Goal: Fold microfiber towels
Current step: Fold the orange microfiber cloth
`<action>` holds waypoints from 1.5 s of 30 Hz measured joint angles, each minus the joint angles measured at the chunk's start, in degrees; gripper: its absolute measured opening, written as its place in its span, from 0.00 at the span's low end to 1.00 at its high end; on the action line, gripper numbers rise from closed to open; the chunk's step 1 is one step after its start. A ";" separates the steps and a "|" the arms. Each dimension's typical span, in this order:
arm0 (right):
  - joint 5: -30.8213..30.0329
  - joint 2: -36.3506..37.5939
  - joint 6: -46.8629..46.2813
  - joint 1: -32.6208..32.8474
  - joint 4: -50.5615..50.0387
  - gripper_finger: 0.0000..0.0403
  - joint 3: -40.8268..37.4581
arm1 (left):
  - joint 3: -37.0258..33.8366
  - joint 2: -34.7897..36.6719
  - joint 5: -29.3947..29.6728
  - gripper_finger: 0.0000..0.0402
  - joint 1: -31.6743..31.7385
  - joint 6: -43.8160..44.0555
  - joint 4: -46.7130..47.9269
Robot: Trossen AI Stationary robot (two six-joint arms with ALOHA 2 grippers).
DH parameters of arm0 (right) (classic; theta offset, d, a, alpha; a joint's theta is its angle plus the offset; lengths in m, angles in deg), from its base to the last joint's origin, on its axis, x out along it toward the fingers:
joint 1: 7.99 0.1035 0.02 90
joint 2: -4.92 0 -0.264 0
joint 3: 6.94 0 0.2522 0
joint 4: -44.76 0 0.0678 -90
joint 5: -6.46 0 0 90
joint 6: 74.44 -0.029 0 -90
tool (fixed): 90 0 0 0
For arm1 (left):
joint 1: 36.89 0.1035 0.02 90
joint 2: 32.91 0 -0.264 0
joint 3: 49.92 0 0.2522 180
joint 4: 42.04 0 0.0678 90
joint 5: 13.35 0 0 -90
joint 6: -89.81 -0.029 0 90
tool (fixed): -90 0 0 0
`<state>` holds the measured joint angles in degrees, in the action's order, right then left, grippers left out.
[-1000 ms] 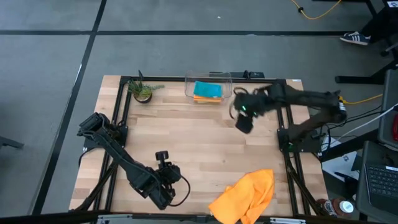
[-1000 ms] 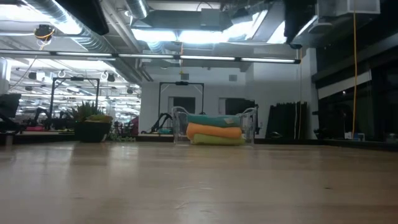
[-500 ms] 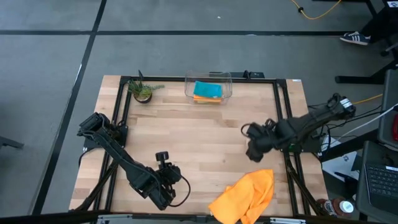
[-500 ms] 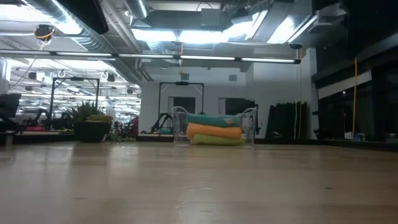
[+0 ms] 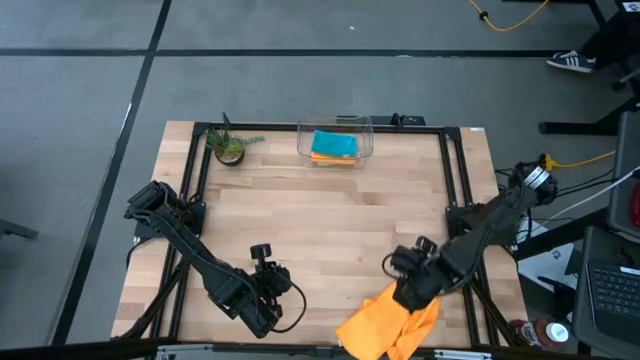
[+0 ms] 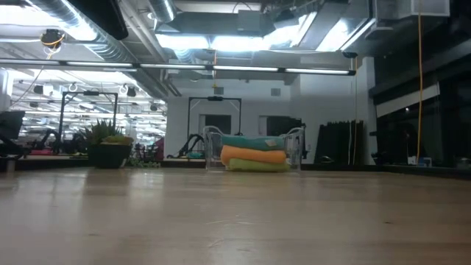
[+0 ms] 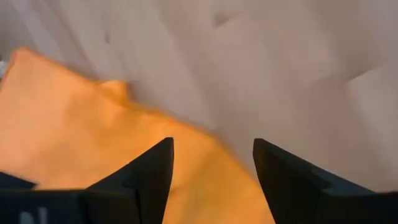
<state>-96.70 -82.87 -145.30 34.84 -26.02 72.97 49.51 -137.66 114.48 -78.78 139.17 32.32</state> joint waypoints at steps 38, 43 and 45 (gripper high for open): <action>-3.44 -23.10 29.45 -24.18 25.27 0.55 0.59 | 0.00 0.00 -0.01 0.20 -0.02 0.00 -0.33; -3.30 -23.10 33.04 -26.81 26.37 0.55 0.59 | 0.00 0.00 -0.01 0.20 -0.02 0.00 -0.33; -3.31 -23.12 33.67 -27.56 27.78 0.55 0.55 | 0.00 0.00 0.00 0.20 -0.02 0.00 -0.33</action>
<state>-100.01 -105.99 -111.63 7.28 1.76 73.52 49.51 -137.66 114.49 -78.80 139.17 31.99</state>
